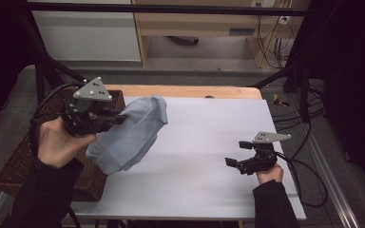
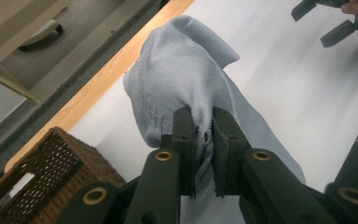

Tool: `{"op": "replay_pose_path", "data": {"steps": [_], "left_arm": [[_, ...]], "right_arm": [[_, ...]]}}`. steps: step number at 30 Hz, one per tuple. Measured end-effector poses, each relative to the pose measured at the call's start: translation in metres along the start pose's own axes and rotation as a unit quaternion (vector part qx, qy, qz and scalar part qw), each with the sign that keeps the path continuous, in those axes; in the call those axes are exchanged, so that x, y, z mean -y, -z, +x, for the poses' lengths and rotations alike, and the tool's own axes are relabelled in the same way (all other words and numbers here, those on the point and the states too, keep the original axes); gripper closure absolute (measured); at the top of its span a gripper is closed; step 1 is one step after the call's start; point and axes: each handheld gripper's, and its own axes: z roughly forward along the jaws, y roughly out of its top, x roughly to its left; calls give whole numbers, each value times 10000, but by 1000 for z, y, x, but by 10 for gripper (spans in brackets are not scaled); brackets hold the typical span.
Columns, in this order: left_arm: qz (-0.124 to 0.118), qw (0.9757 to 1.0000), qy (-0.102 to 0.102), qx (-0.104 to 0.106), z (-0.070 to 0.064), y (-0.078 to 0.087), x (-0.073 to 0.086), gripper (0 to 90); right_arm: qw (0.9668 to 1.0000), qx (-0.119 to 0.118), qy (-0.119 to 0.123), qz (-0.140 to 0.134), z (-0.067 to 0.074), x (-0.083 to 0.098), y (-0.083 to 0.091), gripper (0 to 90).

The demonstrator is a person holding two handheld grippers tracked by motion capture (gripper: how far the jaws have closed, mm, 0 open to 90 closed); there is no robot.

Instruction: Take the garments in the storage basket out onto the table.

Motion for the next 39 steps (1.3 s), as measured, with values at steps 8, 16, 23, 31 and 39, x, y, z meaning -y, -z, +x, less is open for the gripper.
{"op": "replay_pose_path", "data": {"steps": [8,16,23,31,39], "left_arm": [[94,9998,-31,198,-5,-21,-3,807],[207,9991,44,366,-5,-40,2,807],[314,9984,97,451,-5,-53,7,807],[458,9969,66,643,-10,-70,10,807],[586,9949,-17,818,-19,-92,10,807]], "right_arm": [[10000,6,18,12,0,0,-1,44],[10000,8,23,8,0,0,-1,44],[10000,-6,29,6,0,0,0,44],[10000,1,30,53,0,1,-2,45],[10000,10,35,66,1,1,-3,45]]}}
